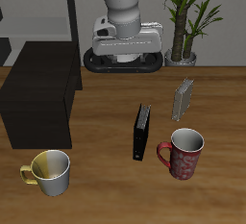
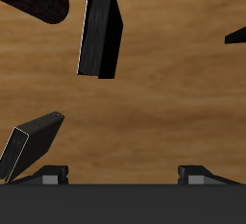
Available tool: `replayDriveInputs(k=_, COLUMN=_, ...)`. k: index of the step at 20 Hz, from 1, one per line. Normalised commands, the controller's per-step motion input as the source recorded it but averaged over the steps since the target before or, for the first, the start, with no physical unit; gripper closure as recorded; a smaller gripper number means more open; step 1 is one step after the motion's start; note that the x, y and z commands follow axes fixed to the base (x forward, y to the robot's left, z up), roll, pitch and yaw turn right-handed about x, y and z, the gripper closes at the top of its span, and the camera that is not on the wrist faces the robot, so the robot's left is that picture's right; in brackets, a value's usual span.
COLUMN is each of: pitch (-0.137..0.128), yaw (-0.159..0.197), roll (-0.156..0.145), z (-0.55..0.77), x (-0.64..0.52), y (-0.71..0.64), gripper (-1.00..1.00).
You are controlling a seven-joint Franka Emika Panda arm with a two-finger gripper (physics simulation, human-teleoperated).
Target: Place the yellow book flat on top of the shelf
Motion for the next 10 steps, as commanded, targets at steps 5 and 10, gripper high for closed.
replayDriveInputs(k=5, pitch=0.005, yaw=-0.012, roll=-0.038, z=-0.05, x=-0.05, y=0.13, gripper=-1.00)
replayDriveInputs(k=10, pitch=-0.016, yaw=-0.047, roll=-0.024, z=-0.05, x=-0.11, y=0.29, gripper=-1.00)
